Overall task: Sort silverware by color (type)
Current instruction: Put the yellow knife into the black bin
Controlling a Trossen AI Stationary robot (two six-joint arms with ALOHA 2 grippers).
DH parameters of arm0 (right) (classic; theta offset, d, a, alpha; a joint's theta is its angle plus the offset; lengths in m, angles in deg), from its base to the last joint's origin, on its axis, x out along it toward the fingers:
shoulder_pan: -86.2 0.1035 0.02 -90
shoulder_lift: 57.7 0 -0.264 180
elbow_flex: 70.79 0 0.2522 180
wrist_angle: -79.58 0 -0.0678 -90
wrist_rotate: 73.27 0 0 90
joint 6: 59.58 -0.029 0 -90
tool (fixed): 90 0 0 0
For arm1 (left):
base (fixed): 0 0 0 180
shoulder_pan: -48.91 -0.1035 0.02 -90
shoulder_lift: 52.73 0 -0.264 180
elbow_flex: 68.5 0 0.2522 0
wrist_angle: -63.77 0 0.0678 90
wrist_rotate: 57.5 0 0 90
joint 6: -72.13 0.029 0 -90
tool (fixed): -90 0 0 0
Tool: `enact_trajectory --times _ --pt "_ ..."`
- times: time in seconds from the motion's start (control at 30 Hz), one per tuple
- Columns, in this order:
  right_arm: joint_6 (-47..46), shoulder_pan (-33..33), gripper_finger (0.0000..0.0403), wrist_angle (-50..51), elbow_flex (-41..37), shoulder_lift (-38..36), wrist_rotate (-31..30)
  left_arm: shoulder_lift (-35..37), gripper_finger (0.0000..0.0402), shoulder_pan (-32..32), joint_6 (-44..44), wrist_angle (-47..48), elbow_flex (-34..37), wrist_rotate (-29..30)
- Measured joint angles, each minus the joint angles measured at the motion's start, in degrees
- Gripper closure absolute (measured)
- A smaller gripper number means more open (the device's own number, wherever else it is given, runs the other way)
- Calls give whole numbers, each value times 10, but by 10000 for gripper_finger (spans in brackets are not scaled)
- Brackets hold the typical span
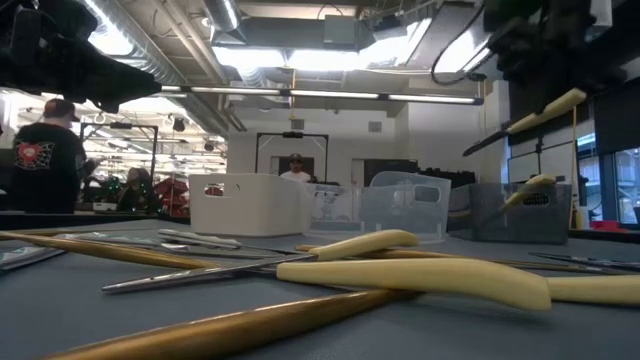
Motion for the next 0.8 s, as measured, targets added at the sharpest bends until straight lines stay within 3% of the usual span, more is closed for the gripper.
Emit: enact_trajectory --times 0.4,0.8 --pt "136 -110 361 0 0 120 7 0 269 0 0 0 0 0" --pt "187 -135 361 -11 0 217 2 0 269 0 0 0 0 0"
